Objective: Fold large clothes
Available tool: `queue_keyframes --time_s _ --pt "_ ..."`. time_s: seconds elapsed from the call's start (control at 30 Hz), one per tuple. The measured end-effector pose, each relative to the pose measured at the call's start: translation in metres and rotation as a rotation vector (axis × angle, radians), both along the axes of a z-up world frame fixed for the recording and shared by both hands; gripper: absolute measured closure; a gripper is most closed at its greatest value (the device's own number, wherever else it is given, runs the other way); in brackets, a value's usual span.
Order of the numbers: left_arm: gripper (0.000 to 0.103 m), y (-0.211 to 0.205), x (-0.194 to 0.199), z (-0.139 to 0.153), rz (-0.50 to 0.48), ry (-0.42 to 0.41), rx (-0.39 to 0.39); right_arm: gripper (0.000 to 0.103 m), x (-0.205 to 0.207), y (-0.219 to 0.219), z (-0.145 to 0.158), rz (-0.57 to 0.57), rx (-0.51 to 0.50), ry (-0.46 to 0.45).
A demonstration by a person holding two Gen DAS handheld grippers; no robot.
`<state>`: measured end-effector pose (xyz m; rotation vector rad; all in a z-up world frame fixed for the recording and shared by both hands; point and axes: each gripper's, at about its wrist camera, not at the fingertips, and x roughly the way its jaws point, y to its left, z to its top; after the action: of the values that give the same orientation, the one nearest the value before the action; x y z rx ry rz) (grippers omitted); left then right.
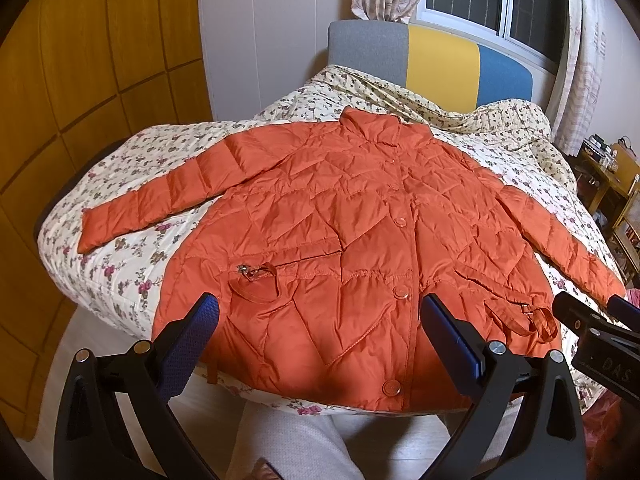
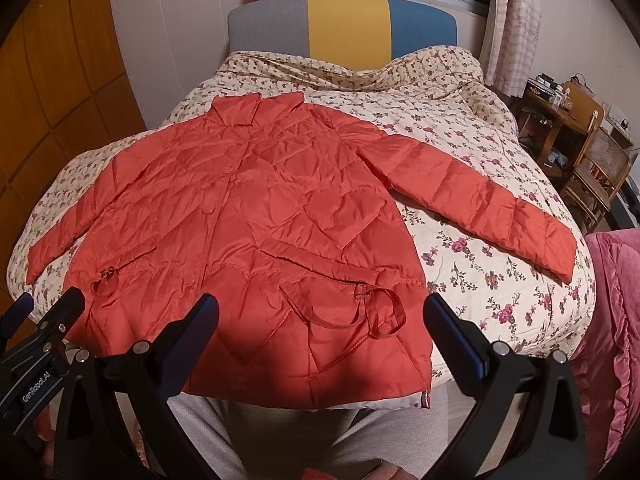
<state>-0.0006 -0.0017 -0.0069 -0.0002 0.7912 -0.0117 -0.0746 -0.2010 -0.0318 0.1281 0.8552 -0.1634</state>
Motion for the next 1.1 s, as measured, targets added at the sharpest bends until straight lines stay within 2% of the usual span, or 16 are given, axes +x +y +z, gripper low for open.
queue_keyframes --time_s 0.23,0.5,0.63,0.7,0.8,0.9,0.97,1.1 --pt "0.003 -0.002 0.002 -0.006 -0.001 0.011 0.004 0.002 0.004 -0.006 -0.005 -0.021 -0.006 0.017" --pt "0.003 0.004 0.023 -0.03 0.021 0.082 0.0 0.002 0.019 -0.024 -0.022 -0.057 -0.033 0.043" --pt "0.003 0.016 0.04 -0.041 0.024 0.098 -0.063 0.002 0.029 -0.049 -0.033 -0.073 0.01 -0.025" --pt "0.003 0.025 0.05 -0.049 0.026 0.085 -0.118 0.002 0.037 -0.063 -0.039 -0.064 0.045 -0.059" --pt "0.003 0.031 0.068 -0.057 0.034 0.097 -0.131 0.002 0.052 -0.09 -0.053 -0.037 0.161 -0.064" --pt "0.003 0.029 0.085 -0.064 0.024 0.093 -0.065 0.002 0.065 -0.123 -0.073 -0.142 0.211 -0.005" --pt "0.003 0.03 0.096 -0.067 0.041 0.076 -0.027 0.002 0.067 -0.145 -0.084 -0.216 0.244 0.002" --pt "0.003 0.039 0.122 -0.073 0.041 0.092 -0.027 0.002 0.065 -0.198 -0.105 -0.374 0.369 -0.032"
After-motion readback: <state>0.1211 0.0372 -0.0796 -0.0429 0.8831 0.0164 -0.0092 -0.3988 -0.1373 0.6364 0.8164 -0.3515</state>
